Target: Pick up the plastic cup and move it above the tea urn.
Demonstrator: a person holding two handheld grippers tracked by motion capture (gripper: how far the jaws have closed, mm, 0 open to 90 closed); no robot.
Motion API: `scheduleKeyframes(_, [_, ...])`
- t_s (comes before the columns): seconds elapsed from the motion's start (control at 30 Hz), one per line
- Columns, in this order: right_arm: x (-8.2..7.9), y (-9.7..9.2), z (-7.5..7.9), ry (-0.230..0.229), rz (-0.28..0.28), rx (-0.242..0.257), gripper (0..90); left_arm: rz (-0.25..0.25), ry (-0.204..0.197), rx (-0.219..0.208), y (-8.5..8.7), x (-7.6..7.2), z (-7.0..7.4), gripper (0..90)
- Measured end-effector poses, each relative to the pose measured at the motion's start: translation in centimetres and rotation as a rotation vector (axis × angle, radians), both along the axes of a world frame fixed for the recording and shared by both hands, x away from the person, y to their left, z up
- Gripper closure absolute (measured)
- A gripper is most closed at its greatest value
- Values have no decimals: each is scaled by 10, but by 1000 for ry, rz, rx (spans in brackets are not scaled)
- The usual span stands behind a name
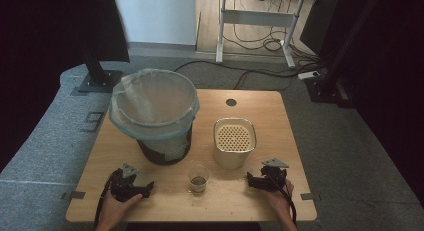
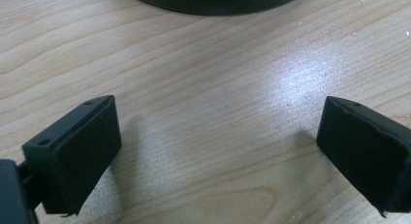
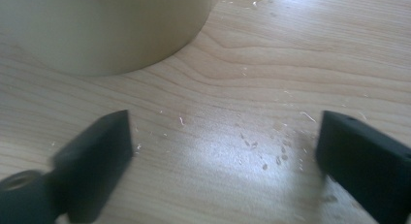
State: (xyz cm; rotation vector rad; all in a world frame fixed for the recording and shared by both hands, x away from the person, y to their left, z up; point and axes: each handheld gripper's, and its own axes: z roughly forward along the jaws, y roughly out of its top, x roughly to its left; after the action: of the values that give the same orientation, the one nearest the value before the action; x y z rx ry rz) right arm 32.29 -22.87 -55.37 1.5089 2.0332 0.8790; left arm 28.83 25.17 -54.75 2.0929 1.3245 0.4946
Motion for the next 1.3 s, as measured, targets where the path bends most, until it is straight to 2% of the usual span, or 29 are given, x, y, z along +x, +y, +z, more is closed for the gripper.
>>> scheduleKeyframes(0.03, [-1,0,1,-7,-8,-1,100,-1,-1,-1,0,0,0,25])
scheduleKeyframes(0.1, [-7,0,6,-49,-13,7,114,-2,-2,-1,0,-1,0,30])
scheduleKeyframes(0.17, [-14,1,13,-97,-4,48,126,-2,-4,-2,1,-1,0,37])
scheduleKeyframes(0.23, [-23,4,18,-133,21,76,129,-3,-7,-2,1,-2,0,46])
scheduleKeyframes(0.3, [-34,10,23,-161,73,100,132,-4,-8,-3,1,-2,0,53])
scheduleKeyframes(0.33, [-34,10,23,-161,73,100,132,-4,-8,-3,1,-2,0,54])
scheduleKeyframes(0.5, [-57,45,30,-209,237,146,148,-3,-10,-5,1,-4,1,65])
scheduleKeyframes(0.63, [-66,75,30,-200,365,187,150,-3,-9,-6,1,-4,1,63])
scheduleKeyframes(0.67, [-66,75,30,-200,365,187,150,-3,-9,-6,1,-4,1,63])
scheduleKeyframes(0.7, [-69,90,29,-193,430,210,151,-3,-9,-5,1,-4,1,62])
scheduleKeyframes(0.8, [-69,107,28,-189,487,231,150,-3,-9,-4,1,-4,0,61])
scheduleKeyframes(0.9, [-65,127,27,-194,527,215,147,-3,-9,-4,1,-4,0,61])
scheduleKeyframes(1.03, [-58,141,26,-203,542,216,147,-3,-9,-4,1,-4,0,61])
scheduleKeyframes(1.1, [-48,156,24,-200,554,210,155,-3,-9,-4,1,-4,0,61])
scheduleKeyframes(1.13, [-48,156,24,-200,554,210,155,-3,-9,-4,1,-4,0,61])
scheduleKeyframes(1.3, [-35,173,18,-218,558,164,239,-3,-9,-5,1,-4,0,62])
